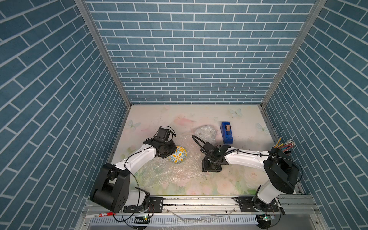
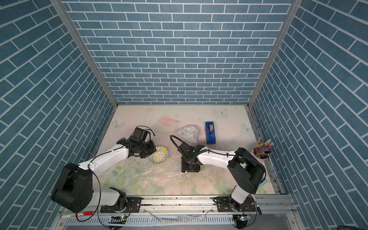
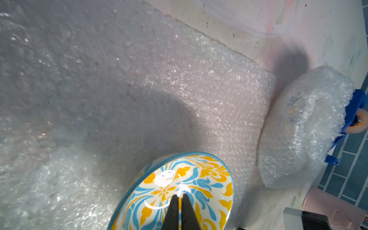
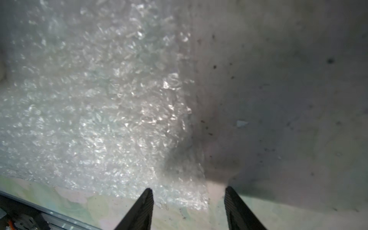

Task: Wrap bowls in bubble wrap
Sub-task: Place the bowl on the bubble wrap, then wrap the bowl in bubble wrap.

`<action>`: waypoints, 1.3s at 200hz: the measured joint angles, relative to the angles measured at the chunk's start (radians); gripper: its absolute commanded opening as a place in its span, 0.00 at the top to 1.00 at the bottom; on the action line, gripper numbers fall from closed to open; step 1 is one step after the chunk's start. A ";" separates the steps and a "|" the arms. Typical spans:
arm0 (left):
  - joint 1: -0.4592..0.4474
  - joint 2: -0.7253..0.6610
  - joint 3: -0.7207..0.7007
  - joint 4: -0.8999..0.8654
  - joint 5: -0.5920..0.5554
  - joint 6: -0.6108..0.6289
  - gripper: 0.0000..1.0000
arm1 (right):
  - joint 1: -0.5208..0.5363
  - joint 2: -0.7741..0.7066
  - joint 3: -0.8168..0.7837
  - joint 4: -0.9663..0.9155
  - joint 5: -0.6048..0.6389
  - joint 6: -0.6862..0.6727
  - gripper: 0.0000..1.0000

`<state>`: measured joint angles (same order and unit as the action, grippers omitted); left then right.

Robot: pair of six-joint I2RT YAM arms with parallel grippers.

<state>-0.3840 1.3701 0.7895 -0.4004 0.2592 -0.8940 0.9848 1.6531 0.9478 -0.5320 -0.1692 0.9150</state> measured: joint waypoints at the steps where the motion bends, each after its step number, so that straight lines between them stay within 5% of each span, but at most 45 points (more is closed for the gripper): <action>1: 0.000 0.000 0.000 0.000 0.000 0.000 0.91 | 0.001 0.003 0.001 0.003 -0.002 0.001 0.49; 22: -0.001 0.003 -0.010 0.012 0.000 -0.001 0.92 | 0.007 0.034 0.012 0.051 -0.035 0.017 0.63; 43: -0.001 0.017 -0.012 0.021 0.000 -0.003 0.92 | 0.008 0.058 0.023 0.080 -0.055 0.028 1.00; 86: -0.001 0.060 -0.028 0.041 0.000 -0.006 0.94 | 0.010 0.021 0.081 0.029 -0.024 0.008 1.00; 126: -0.001 0.066 -0.039 0.043 0.000 -0.008 0.94 | 0.013 0.002 0.331 0.002 -0.018 -0.081 1.00; 188: -0.002 0.066 -0.039 0.047 0.000 -0.007 0.94 | 0.015 0.259 0.621 0.008 -0.085 -0.182 1.00; 248: -0.002 0.060 -0.039 0.043 -0.002 -0.010 0.95 | 0.016 0.416 0.659 -0.016 -0.142 -0.190 1.00; 260: -0.003 0.029 -0.044 0.036 -0.011 -0.018 0.93 | 0.016 0.430 0.659 -0.022 -0.148 -0.189 0.91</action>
<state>-0.3866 1.3987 0.7456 -0.3645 0.2478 -0.9119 1.0004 2.0830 1.6070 -0.5541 -0.3172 0.7261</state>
